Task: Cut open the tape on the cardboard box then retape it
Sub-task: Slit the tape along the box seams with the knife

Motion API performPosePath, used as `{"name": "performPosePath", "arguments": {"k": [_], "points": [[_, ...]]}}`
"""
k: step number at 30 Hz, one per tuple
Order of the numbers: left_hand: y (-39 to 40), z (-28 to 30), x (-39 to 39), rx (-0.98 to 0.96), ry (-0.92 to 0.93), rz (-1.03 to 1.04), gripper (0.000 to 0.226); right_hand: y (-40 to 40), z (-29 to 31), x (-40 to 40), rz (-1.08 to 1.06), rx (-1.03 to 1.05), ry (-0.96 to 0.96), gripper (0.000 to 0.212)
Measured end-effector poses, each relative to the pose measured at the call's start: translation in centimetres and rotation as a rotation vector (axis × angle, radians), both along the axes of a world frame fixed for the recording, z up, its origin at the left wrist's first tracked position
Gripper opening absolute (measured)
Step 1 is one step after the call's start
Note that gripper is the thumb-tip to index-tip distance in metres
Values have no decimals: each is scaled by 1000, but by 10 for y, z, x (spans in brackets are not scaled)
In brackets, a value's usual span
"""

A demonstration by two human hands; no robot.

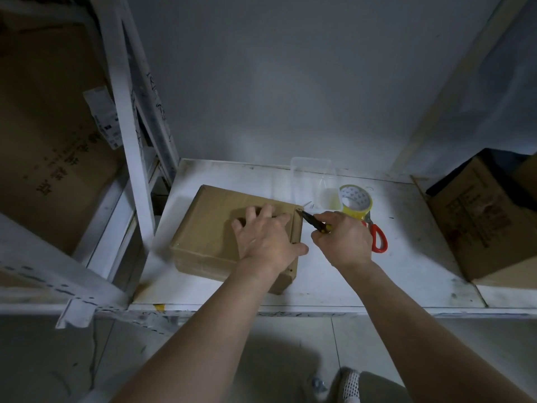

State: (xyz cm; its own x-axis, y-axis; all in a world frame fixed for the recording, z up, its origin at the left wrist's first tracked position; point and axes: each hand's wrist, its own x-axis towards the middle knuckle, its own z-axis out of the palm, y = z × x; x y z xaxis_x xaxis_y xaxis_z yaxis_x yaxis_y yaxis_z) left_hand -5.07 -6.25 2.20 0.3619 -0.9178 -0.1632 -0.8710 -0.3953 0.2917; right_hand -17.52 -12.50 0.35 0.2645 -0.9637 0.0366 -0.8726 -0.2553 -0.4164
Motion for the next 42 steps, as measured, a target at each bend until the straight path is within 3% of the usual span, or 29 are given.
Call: {"name": "performPosePath", "arguments": {"k": [4,6,8,10,12,15,17,30,33,38,40,42], "points": [[1,-1,0,-8,6,6,73,3,2,1,-9,27,-40,30],[1,0,0,-3,6,0,73,5,-3,2,-119,200,-304,24],[2,1,0,8,5,-11,73,10,0,6,-307,423,-704,24],[1,1,1,10,-3,-19,74,7,9,10,-398,480,-876,26],[0,1,0,8,-4,-23,74,0,17,8,-316,396,-741,27],[0,1,0,10,2,-11,73,-2,20,0,-141,198,-292,31],[0,1,1,11,1,-11,73,1,14,-4,-105,142,-115,33],[-1,0,0,7,1,-3,74,11,5,7,-7,-58,99,35],[0,0,1,5,-1,-5,74,13,4,8,-38,-11,49,29],[1,1,1,-2,12,-4,73,17,-3,12,-334,466,-674,16],[2,1,1,-4,12,-8,73,19,-7,14,-381,504,-757,17],[2,0,1,-7,15,-12,73,19,-7,13,-334,367,-657,15]]}}
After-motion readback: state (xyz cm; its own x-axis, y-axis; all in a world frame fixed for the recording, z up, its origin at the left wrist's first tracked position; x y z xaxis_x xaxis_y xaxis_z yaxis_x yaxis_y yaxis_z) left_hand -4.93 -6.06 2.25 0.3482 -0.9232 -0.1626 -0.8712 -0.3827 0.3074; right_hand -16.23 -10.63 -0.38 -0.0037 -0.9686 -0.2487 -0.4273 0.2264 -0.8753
